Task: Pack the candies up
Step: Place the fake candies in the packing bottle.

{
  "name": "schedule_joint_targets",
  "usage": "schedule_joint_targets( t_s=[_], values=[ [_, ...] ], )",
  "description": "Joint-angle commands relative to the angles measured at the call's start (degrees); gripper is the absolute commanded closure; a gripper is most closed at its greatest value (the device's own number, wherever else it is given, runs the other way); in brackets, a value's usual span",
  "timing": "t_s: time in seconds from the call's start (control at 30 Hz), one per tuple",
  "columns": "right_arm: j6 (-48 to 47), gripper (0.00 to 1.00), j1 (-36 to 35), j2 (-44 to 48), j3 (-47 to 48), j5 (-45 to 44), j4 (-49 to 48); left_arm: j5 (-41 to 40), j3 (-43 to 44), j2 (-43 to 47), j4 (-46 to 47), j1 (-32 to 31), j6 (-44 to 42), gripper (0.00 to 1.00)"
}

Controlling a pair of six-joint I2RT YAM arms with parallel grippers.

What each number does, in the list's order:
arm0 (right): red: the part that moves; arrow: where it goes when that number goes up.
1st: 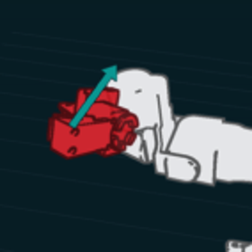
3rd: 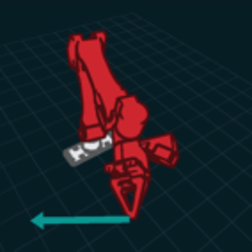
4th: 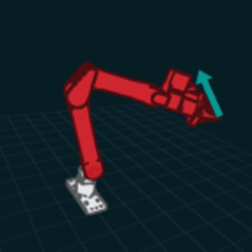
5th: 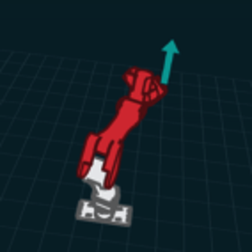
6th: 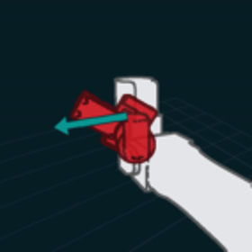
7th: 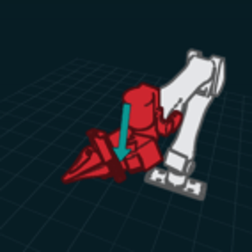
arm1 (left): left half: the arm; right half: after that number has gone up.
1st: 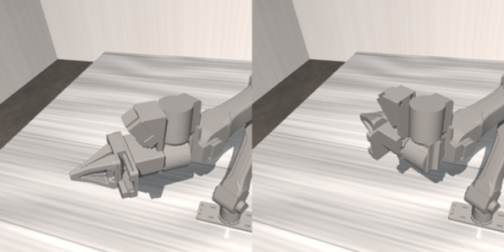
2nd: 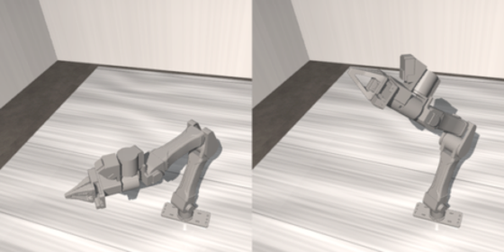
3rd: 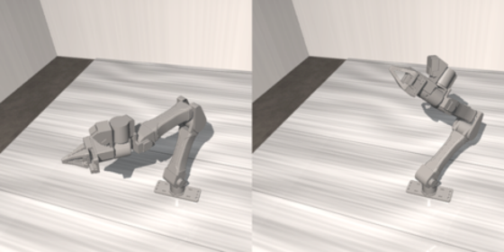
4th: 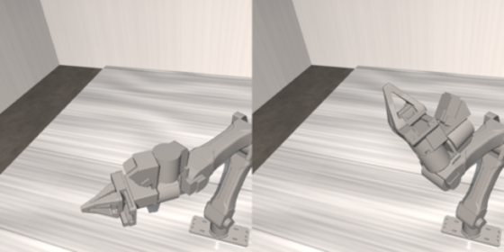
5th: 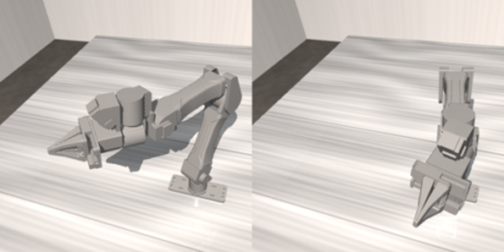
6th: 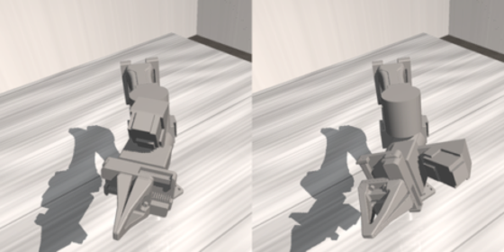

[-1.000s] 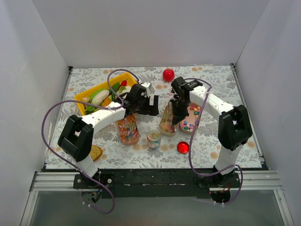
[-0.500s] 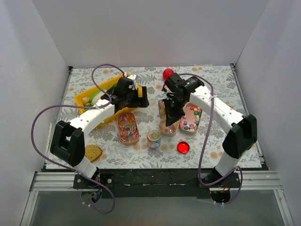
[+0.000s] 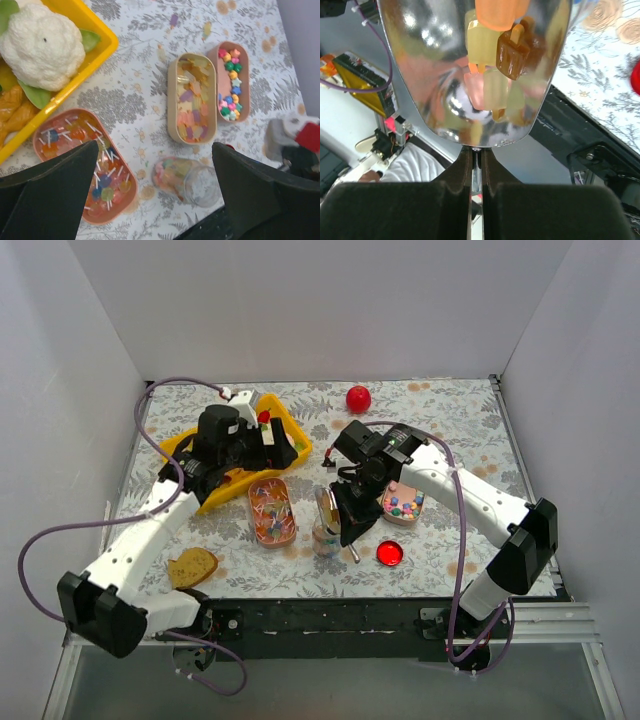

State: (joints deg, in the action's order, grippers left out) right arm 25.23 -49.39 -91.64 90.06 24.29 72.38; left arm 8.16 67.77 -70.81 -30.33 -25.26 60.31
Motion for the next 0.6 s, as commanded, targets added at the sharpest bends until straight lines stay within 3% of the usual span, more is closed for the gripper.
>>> schedule_joint_targets(
  t_s=[0.0, 0.17, 0.43, 0.57],
  values=[
    [0.08, 0.99, -1.15, 2.6, -1.73, 5.32, 0.92, 7.9, -4.83, 6.81, -4.57, -0.06, 0.86, 0.02],
    [0.17, 0.99, -1.68, 3.04, -4.81, 8.22, -0.4, 21.53, -12.91, 11.83, -2.11, -0.23, 0.77, 0.02],
    [-0.27, 0.99, -2.12, 1.9, -4.72, 9.19, -1.1, 25.5, -19.07, 17.46, 2.98, -1.55, 3.23, 0.02],
    [-0.54, 0.99, -2.12, 1.11, -4.72, 9.46, -0.92, 22.79, -19.16, 16.05, 4.48, -5.05, 3.41, 0.02]
  ],
)
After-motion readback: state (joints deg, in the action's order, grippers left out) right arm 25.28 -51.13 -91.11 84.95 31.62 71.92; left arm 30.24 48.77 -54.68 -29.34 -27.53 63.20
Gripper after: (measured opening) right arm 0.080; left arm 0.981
